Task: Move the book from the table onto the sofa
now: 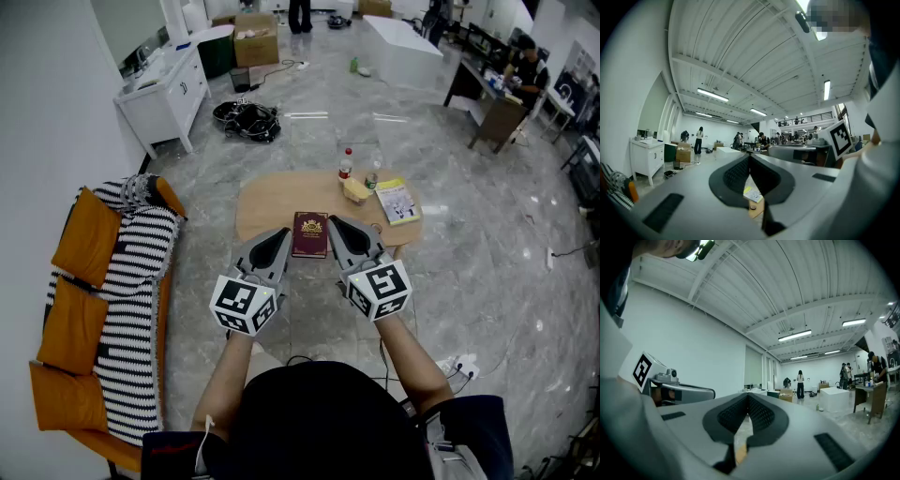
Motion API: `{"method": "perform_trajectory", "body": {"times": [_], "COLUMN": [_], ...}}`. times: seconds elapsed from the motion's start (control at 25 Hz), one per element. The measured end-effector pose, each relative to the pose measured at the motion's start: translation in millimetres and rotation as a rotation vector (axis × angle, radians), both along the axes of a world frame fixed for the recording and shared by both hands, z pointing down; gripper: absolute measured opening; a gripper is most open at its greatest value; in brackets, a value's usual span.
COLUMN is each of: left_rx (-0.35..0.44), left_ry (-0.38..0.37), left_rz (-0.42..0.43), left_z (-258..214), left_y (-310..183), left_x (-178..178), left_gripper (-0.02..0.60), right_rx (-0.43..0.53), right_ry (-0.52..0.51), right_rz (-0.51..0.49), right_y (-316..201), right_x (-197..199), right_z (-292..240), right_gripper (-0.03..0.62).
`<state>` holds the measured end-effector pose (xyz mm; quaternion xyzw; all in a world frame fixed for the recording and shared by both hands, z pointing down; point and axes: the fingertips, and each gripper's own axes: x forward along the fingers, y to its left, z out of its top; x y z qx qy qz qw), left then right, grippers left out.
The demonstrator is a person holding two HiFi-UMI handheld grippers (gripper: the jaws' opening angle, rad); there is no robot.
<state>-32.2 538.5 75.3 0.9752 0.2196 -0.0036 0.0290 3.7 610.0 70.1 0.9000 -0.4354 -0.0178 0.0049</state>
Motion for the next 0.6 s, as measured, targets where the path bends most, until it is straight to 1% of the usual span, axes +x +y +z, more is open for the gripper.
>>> {"method": "perform_trajectory", "body": {"times": [0.24, 0.48, 0.6], "left_rx": [-0.017, -0.034, -0.022], "left_ry": [0.0, -0.021, -0.026], "left_rz": [-0.014, -0.026, -0.033], "left_z": [-2, 4, 6], "left_y": [-4, -6, -13], "left_x": [-1, 1, 5], "left_gripper": [0.017, 0.017, 0.017], "right_rx": [0.039, -0.002, -0.005], "right_ry": [-0.016, -0.004, -0.017], "right_rz": [-0.006, -0.013, -0.012], "right_y": [3, 1, -6], "right_x": [0, 0, 8], "right_z": [-5, 4, 10], "right_gripper": [0.009, 0.009, 0.009]}}
